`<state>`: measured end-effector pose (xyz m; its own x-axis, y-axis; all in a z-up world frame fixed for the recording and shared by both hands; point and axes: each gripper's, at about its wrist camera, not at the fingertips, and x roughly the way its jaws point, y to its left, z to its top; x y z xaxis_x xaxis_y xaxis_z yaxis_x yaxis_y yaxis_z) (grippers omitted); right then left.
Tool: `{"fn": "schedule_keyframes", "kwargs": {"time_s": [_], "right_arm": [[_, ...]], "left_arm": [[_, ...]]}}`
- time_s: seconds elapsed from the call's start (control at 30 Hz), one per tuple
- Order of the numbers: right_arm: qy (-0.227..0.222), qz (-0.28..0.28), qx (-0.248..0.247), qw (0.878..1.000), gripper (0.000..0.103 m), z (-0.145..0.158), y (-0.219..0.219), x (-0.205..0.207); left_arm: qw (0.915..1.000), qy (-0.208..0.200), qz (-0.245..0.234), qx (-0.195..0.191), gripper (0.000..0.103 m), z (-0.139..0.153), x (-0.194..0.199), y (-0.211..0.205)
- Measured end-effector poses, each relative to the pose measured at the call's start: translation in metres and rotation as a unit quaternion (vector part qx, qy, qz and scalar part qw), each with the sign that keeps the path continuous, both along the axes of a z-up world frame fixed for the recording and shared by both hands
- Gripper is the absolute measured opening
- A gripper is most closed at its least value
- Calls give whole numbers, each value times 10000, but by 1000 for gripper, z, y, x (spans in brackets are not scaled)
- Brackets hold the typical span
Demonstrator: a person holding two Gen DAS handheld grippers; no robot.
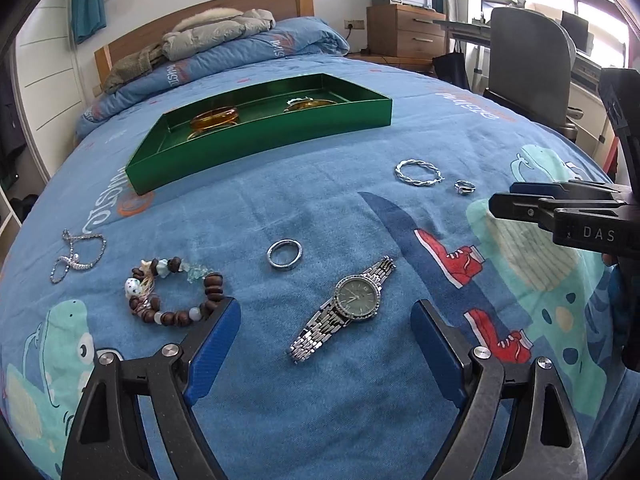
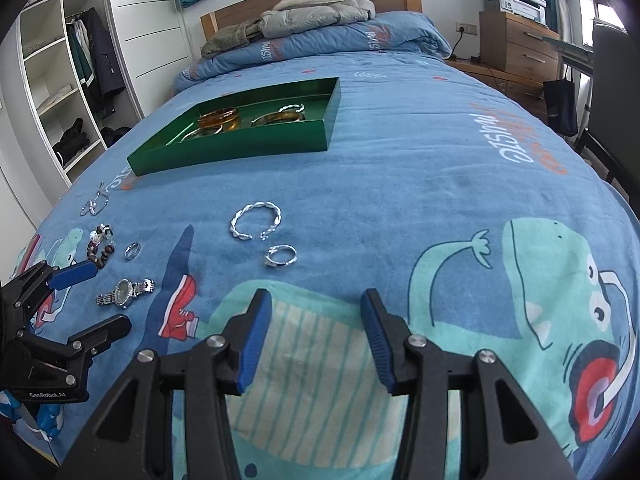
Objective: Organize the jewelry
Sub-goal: 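Grasp the silver ring with the right tool while the left grasps the silver watch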
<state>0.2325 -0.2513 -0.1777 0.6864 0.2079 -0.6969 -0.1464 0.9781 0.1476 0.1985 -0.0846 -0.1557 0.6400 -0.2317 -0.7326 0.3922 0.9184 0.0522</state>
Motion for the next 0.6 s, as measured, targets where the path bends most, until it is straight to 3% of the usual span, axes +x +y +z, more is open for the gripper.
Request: {"fn": "schedule_keyframes", "kwargs": {"time_s": [0.23, 0.47, 0.6], "right_arm": [[-26, 182, -135, 9997, 45, -1, 14, 24], [56, 341, -337, 9988, 44, -6, 24, 38], [139, 399, -226, 9989, 25, -7, 23, 36]], "left_arm": [[9989, 253, -161, -352, 57, -1, 10, 2], [9984, 300, -218, -435, 41, 0, 5, 6], [9981, 342, -329, -383, 29, 2, 3, 0]]}}
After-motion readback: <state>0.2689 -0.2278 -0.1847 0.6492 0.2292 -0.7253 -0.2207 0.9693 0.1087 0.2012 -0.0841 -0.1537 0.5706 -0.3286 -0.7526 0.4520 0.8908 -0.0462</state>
